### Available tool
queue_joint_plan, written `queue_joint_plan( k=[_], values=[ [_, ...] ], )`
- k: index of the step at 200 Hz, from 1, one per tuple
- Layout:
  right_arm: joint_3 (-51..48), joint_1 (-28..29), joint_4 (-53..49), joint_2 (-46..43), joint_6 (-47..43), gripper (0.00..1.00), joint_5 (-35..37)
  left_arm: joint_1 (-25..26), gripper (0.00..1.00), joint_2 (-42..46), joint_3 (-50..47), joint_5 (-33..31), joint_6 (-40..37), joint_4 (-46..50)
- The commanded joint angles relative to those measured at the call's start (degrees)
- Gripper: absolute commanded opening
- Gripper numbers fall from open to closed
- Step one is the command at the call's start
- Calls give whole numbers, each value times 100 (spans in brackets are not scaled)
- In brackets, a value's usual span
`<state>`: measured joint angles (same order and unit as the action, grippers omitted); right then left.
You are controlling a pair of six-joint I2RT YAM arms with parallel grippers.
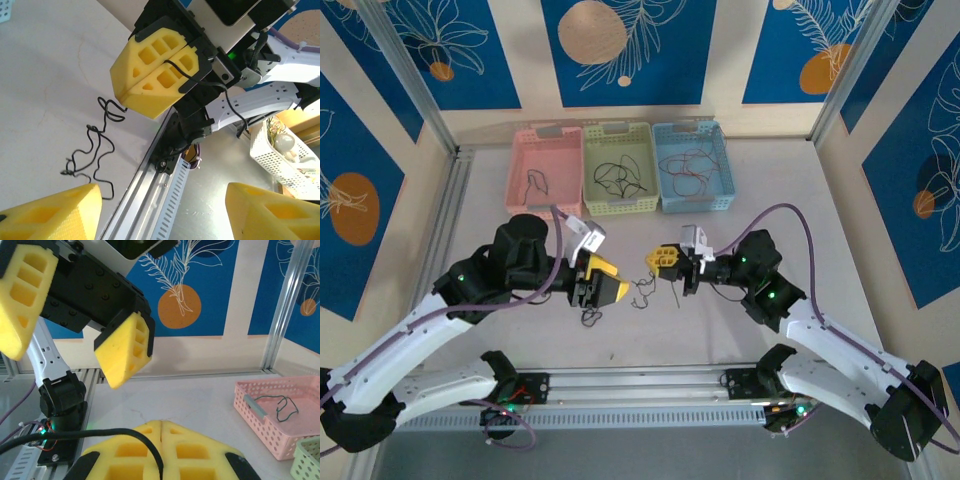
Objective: Untangle the cables
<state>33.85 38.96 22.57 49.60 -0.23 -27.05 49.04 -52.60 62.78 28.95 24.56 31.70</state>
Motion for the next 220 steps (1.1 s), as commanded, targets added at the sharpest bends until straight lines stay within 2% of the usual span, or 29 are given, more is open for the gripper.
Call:
queue_joint_plan(
  k=[1, 37, 86, 135, 220],
  values=[
    [-76, 75, -78, -113, 32, 4, -124, 25, 69, 41, -63, 65, -141, -133],
    [-2, 85, -8, -253, 637, 4, -138, 27, 76, 9, -133, -103, -258, -165],
    [285, 85, -323, -293, 1709, 1, 43, 27, 80, -66, -359, 18, -312, -651],
    [333, 71, -152, -309, 2725, 0, 225, 27, 88, -105, -727, 343, -302, -1434],
    [720, 37, -221, -303, 3946, 0, 749, 36, 93, -624, -1344, 726, -73, -2701]
  ],
)
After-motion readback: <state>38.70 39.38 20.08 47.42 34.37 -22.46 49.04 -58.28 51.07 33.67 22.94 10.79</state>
